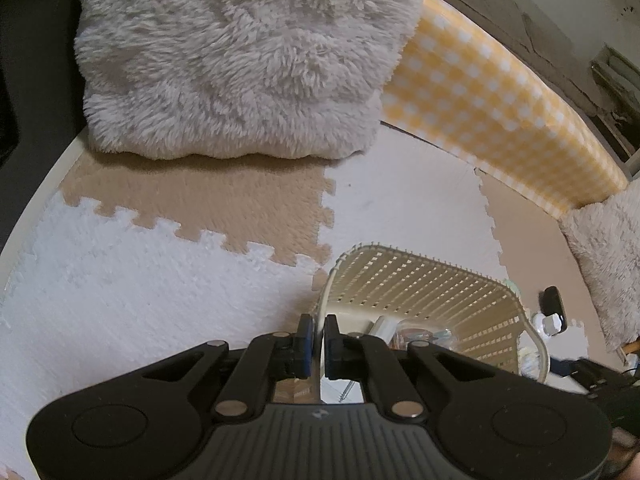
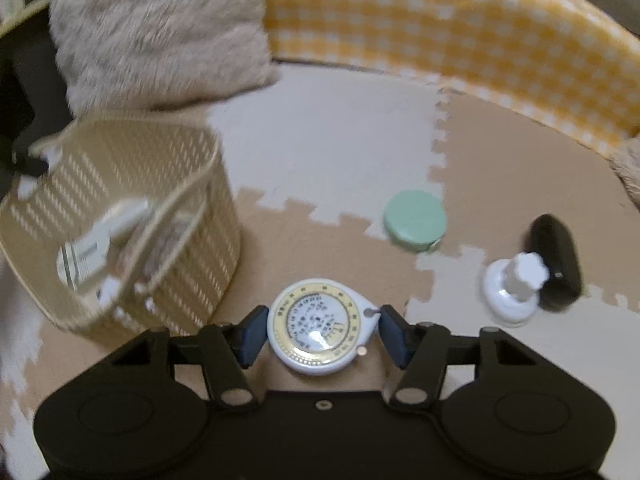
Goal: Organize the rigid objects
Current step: 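Move the right gripper to the round yellow tape measure and grasp it, then carry the tape measure with the right gripper and release it into the basket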
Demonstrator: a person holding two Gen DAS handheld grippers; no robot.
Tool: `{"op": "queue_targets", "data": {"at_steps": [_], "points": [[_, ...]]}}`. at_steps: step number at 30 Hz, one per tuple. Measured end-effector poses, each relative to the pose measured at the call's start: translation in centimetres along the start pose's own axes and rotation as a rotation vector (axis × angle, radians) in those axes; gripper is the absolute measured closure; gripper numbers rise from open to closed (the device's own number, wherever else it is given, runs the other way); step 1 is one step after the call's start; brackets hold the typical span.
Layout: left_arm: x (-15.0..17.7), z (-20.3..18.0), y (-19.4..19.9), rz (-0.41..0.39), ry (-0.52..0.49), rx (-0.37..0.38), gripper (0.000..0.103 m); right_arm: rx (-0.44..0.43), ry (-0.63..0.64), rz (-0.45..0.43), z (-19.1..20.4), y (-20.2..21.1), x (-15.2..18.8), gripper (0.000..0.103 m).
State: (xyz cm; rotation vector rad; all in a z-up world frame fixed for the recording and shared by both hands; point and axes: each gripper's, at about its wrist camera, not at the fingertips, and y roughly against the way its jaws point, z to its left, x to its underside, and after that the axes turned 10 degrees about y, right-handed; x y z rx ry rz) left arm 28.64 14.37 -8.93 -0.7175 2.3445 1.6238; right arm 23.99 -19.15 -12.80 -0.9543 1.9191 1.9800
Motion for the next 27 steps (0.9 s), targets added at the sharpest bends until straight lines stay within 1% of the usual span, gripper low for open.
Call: {"op": "queue_targets", "data": {"at_steps": [3, 7, 11, 13, 19, 24, 27], "points": [[0.1, -0.4, 0.0, -0.006, -0.031, -0.019, 0.098, -0.001, -0.047, -0.053, -0.6, 2.4, -0.7, 0.042], [0.3, -1.0, 0.0, -0.017, -0.069, -0.048, 0.099, -0.026, -0.063, -0.134, -0.6, 5.5, -1.5, 0.042], [0.4, -1.4, 0.0, -0.025, -0.101, -0.070, 0.099, -0.060, -0.048, -0.188, 0.8, 7.3, -2.7, 0.042], [0.5, -1.6, 0.0, -0.030, -0.115, -0.076, 0.099, -0.088, -0.038, -0.199, 1.8, 7.5, -3.5, 0.042], [0.5, -1.5, 0.0, -0.030, -0.119, -0.073, 0.099, -0.193, 0.003, -0.188, 5.7, 5.7, -6.3, 0.042], [0.4, -1.5, 0.0, -0.029, -0.117, -0.071, 0.099, -0.236, 0.056, -0.142, 9.3, 2.9, -8.0, 0.042], [0.4, -1.5, 0.0, -0.027, -0.114, -0.067, 0.099, -0.236, 0.091, -0.105, 11.1, 1.1, -8.6, 0.042]]}}
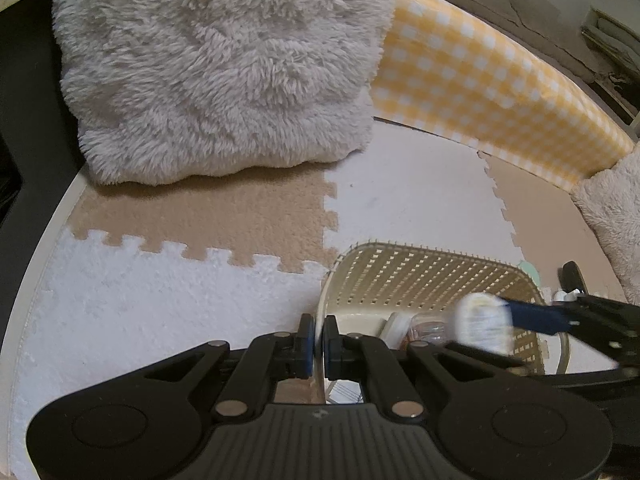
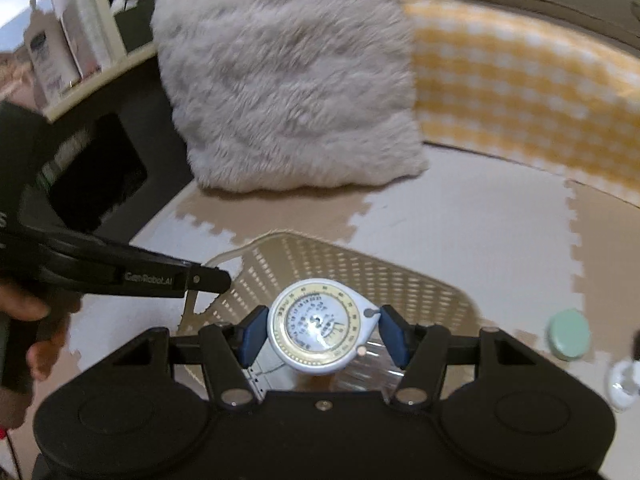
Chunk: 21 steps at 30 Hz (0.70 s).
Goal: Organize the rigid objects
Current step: 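Carry the tape measure with the right gripper and release it into the basket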
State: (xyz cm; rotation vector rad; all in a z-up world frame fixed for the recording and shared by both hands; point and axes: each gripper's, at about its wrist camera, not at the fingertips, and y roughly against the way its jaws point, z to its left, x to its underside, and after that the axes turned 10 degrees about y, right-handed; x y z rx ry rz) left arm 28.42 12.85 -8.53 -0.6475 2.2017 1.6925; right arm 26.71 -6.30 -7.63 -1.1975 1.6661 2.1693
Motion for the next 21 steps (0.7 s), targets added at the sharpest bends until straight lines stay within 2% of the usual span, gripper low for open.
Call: {"op": "queue_targets", "data": {"at_steps": [10, 21], "points": [[0.0, -0.1, 0.0, 0.001, -0.003, 0.001, 0.099, 0.020, 0.154, 0.126, 2.8, -5.2, -1.5, 0.042], [0.0, -0.4, 0.0, -0.003, -0.019, -0.006, 0.099, 0.024, 0.131, 0.162, 2.7, -7.5, -1.4, 0.042]]}}
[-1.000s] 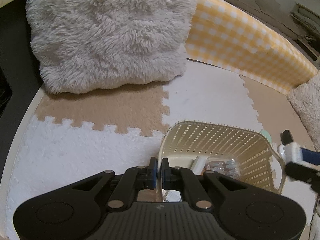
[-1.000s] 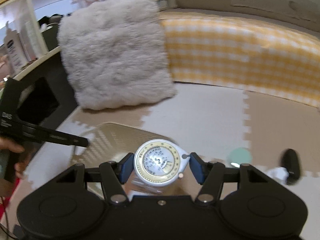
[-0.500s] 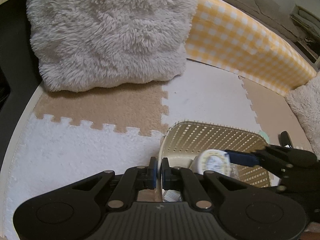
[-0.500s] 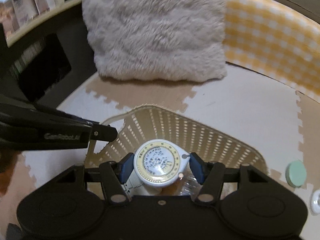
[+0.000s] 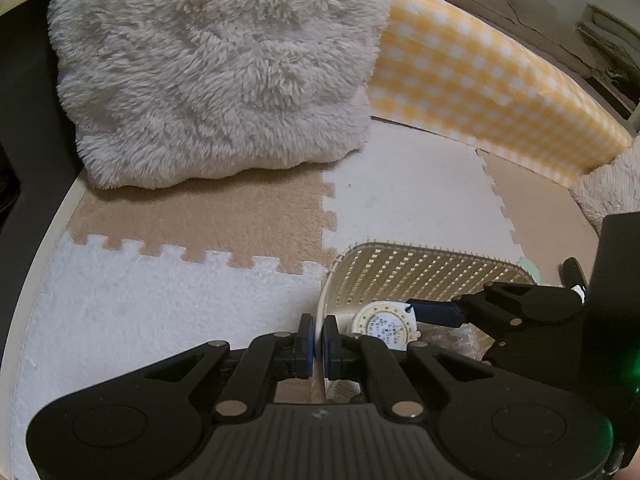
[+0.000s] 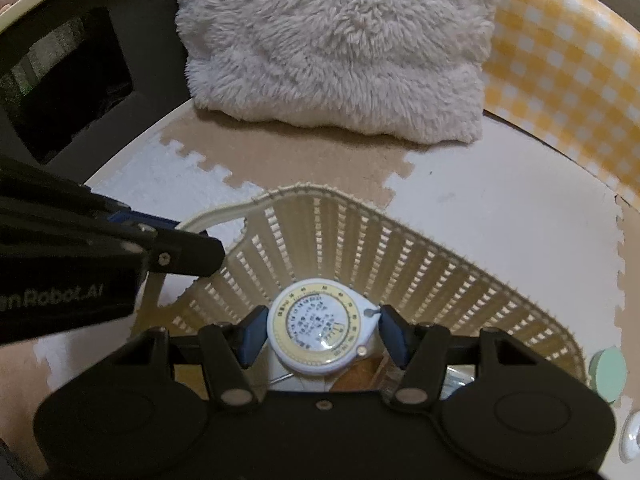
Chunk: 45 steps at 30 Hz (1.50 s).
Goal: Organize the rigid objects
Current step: 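Carry the tape measure with the right gripper and release it into the basket, then move the right gripper to the white knob-topped stand and grasp it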
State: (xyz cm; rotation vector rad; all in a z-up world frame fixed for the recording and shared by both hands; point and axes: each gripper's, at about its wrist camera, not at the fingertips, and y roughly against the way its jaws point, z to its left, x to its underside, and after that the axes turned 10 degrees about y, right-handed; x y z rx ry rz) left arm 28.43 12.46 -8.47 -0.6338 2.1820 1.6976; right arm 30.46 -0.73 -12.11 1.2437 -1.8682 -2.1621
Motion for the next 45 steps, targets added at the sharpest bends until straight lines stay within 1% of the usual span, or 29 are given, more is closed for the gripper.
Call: {"op": "queue_targets", "data": {"at_steps": [2, 3, 4, 6, 9, 16, 18, 21, 25, 32, 37, 45], "points": [[0.0, 0.0, 0.0, 0.000, 0.001, 0.001, 0.099, 0.001, -0.019, -0.007, 0.0, 0.0, 0.1, 0.041], [0.0, 0.1, 0.0, 0.001, 0.000, 0.000, 0.099, -0.002, -0.026, -0.017, 0.0, 0.0, 0.2, 0.039], [0.0, 0.1, 0.0, 0.000, -0.001, 0.000, 0.099, -0.008, -0.031, -0.023, 0.0, 0.1, 0.3, 0.033], [0.0, 0.0, 0.0, -0.001, -0.012, -0.007, 0.099, -0.015, -0.034, -0.028, 0.0, 0.3, 0.4, 0.030], [0.1, -0.2, -0.1, -0.003, -0.030, -0.018, 0.099, -0.014, -0.038, -0.034, -0.2, 0.7, 0.7, 0.030], [0.1, -0.3, -0.3, 0.000, -0.034, -0.026, 0.098, -0.029, -0.057, -0.060, -0.9, 2.7, 1.7, 0.029], [0.1, -0.3, -0.4, 0.000, -0.036, -0.027, 0.098, -0.041, -0.075, -0.073, -1.2, 3.5, 2.1, 0.027], [0.1, -0.3, -0.4, -0.001, -0.036, -0.028, 0.098, -0.053, -0.083, -0.098, -1.5, 5.0, 2.6, 0.021], [0.0, -0.4, -0.4, 0.004, -0.042, -0.041, 0.097, -0.069, -0.072, -0.136, -1.8, 7.2, 3.3, 0.009], [0.1, -0.6, -0.3, 0.001, -0.061, -0.056, 0.097, -0.055, -0.068, -0.183, -3.1, 11.3, 5.1, 0.003], [0.2, -0.7, -0.3, 0.000, -0.064, -0.059, 0.097, -0.003, -0.073, -0.201, -5.1, 14.0, 6.6, 0.000], [0.2, -0.8, -0.3, -0.002, -0.072, -0.065, 0.096, 0.137, -0.131, -0.192, -10.5, 17.4, 10.5, 0.000]]}}
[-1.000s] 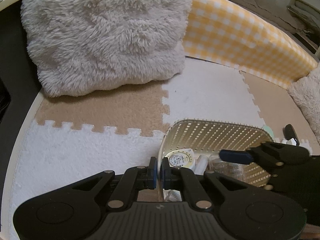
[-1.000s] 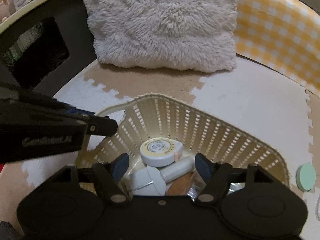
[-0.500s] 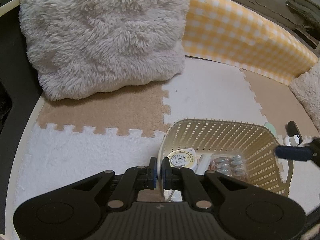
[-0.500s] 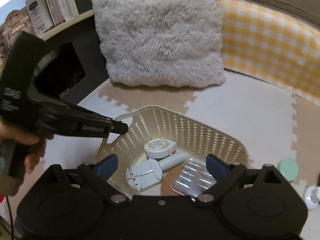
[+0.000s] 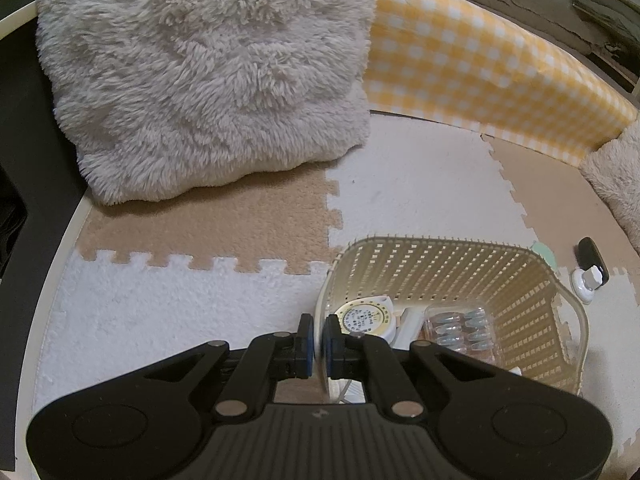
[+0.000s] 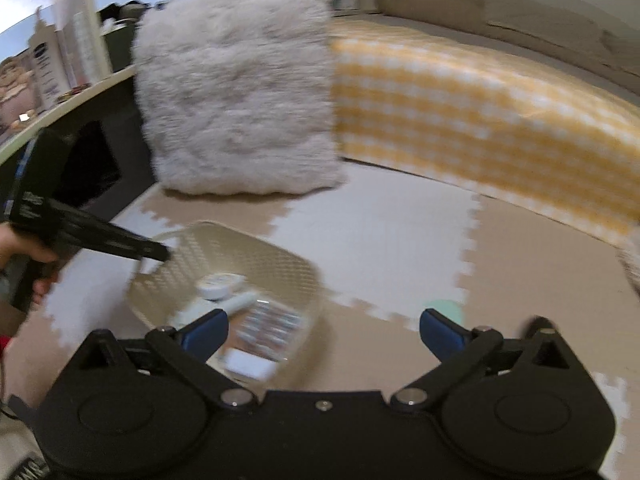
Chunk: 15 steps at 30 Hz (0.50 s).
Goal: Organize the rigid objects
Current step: 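Move the right gripper to the white knob-topped stand and grasp it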
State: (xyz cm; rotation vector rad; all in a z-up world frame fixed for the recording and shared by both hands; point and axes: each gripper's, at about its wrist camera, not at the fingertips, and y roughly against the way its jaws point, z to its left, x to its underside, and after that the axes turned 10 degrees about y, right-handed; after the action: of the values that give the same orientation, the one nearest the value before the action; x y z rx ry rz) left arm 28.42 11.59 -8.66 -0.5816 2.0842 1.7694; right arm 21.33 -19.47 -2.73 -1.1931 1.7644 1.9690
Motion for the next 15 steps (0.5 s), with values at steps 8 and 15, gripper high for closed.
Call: {"op": "queue_targets", "data": {"at_steps": [8, 15], "points": [[0.0, -0.2, 0.0, -0.001, -0.012, -0.010, 0.096, 0.173, -0.192, 0.007, -7.7, -0.2, 4.9, 0.000], [0.1, -0.5, 0.0, -0.004, -0.024, -0.019, 0.095, 0.240, -0.313, 0.101, -12.3, -3.4, 9.0, 0.000]]}}
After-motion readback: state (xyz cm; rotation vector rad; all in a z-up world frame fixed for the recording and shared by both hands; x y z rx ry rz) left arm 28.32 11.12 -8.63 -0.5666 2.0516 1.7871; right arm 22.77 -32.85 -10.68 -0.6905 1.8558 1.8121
